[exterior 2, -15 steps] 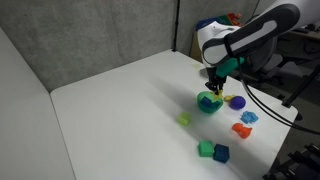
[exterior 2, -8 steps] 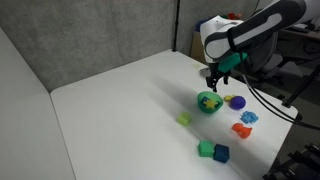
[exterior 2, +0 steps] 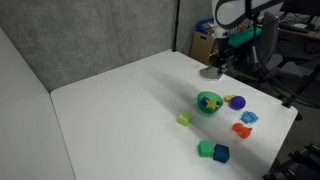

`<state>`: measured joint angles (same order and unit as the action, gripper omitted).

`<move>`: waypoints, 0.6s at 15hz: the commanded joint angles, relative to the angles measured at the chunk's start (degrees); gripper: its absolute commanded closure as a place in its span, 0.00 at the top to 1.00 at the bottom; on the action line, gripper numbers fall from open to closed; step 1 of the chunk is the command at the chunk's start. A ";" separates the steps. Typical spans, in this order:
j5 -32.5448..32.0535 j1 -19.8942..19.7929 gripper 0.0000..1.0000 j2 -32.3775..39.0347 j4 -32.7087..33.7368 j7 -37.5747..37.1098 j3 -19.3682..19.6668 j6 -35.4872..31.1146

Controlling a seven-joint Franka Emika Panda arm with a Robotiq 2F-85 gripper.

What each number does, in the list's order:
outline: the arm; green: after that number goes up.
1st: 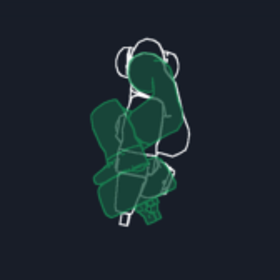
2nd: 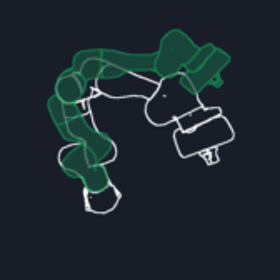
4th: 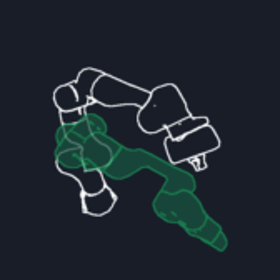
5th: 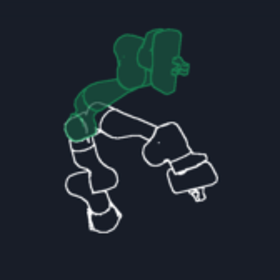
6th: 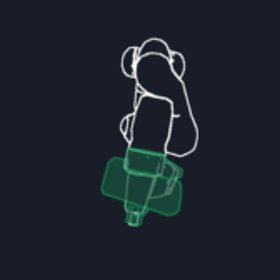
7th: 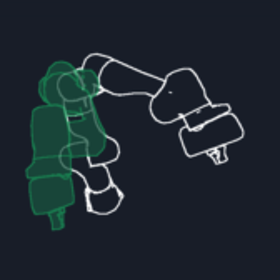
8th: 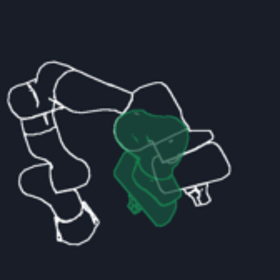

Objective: Pick up the yellow toy from the lime green block and put it in the green bowl

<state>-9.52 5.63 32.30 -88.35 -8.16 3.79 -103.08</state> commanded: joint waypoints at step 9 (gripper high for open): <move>4.90 -3.33 1.00 -22.05 -7.83 4.01 -2.06 2.56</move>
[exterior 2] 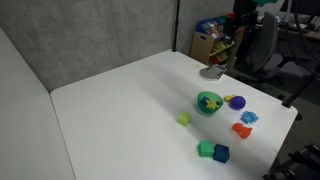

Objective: Pick up the yellow toy from the lime green block and put it in the green bowl

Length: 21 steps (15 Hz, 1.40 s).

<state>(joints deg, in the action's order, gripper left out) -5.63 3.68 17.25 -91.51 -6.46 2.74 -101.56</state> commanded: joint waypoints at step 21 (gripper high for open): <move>7.82 -3.60 1.00 -36.00 -19.45 8.43 -0.02 5.76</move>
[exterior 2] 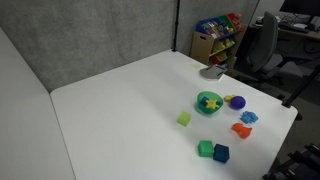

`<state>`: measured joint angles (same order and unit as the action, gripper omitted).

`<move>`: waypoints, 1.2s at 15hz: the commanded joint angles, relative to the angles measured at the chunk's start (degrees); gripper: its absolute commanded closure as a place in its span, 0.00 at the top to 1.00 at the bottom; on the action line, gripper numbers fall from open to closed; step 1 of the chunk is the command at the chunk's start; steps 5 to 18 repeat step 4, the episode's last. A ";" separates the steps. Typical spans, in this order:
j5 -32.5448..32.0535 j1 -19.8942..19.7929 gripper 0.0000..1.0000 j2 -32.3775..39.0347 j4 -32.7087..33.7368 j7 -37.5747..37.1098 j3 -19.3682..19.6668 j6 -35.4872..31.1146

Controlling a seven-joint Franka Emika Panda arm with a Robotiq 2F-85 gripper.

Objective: Pick up the yellow toy from the lime green block and put it in the green bowl

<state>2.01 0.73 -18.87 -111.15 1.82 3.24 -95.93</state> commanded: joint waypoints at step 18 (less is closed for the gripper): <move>0.17 -0.61 1.00 -0.81 -1.06 0.89 -0.48 0.19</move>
